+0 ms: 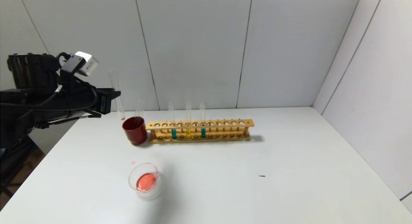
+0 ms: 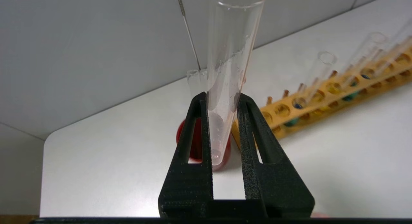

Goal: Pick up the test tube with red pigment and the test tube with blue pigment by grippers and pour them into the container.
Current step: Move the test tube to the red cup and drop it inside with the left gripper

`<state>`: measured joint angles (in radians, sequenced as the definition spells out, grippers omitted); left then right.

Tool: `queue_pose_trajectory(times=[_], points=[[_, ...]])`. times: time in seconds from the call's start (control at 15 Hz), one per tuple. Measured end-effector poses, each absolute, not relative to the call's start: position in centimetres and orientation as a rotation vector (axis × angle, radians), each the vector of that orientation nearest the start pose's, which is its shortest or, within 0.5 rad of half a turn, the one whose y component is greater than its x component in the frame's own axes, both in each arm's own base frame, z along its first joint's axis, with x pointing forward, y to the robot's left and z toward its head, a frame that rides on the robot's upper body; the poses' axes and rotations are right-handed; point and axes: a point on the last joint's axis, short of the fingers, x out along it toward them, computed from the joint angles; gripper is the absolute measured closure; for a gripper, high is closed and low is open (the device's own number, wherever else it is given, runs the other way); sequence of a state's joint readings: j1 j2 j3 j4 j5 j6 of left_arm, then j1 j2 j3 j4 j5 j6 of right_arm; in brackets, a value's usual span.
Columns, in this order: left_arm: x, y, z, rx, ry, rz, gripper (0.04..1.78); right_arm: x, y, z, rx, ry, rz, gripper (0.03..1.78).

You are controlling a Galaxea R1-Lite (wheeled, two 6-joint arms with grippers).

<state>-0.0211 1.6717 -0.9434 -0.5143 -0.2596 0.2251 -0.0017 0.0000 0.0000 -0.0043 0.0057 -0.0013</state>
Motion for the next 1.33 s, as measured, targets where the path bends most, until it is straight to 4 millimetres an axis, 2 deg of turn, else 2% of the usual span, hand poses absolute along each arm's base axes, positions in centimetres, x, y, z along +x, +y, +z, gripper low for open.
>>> queue_pose_trajectory(times=[0.2,0.47,0.8,1.33], points=[[34.0,-1.0,20.0,0.175,0.176,-0.290,1.52,-2.3,0.0,7.6,-0.001,-0.004,0.004,0.06],[36.3,0.0,17.8,0.166,0.225,-0.261,1.52,-2.3,0.0,7.6,-0.001,-0.004,0.004,0.06],[37.6,0.6,15.3,0.154,0.279,-0.252,1.52,-2.3,0.0,7.6,-0.001,-0.004,0.004,0.06],[39.1,0.6,12.7,0.148,0.294,-0.250,1.52,-2.3,0.0,7.6,-0.001,-0.004,0.004,0.06]])
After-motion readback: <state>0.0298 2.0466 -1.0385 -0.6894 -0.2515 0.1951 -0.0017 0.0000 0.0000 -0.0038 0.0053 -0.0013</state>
